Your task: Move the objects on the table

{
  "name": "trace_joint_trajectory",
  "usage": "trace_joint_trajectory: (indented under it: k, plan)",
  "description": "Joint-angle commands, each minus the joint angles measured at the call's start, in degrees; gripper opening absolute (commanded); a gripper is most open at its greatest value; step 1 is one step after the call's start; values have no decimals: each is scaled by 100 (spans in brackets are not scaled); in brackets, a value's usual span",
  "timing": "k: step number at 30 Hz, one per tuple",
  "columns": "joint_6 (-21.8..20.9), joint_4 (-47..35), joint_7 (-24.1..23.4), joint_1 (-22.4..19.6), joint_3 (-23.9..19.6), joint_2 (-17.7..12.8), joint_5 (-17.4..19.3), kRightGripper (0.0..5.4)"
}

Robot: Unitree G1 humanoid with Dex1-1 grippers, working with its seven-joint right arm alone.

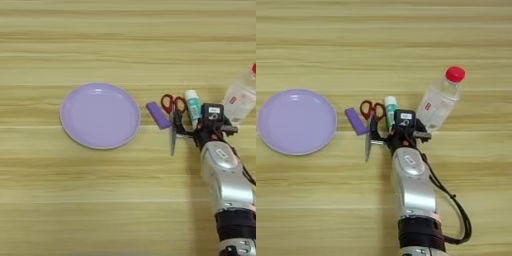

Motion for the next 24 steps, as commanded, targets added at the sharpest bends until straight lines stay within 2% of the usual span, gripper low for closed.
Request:
trace_joint_trajectory:
  k: [1,15,24]
  plan:
    - [1,-179,-82,-414,-65,-106,80,538]
    - [234,-61,-121,-451,-78,-78,198,538]
    - [321,47,-148,-456,-33,-144,105,446]
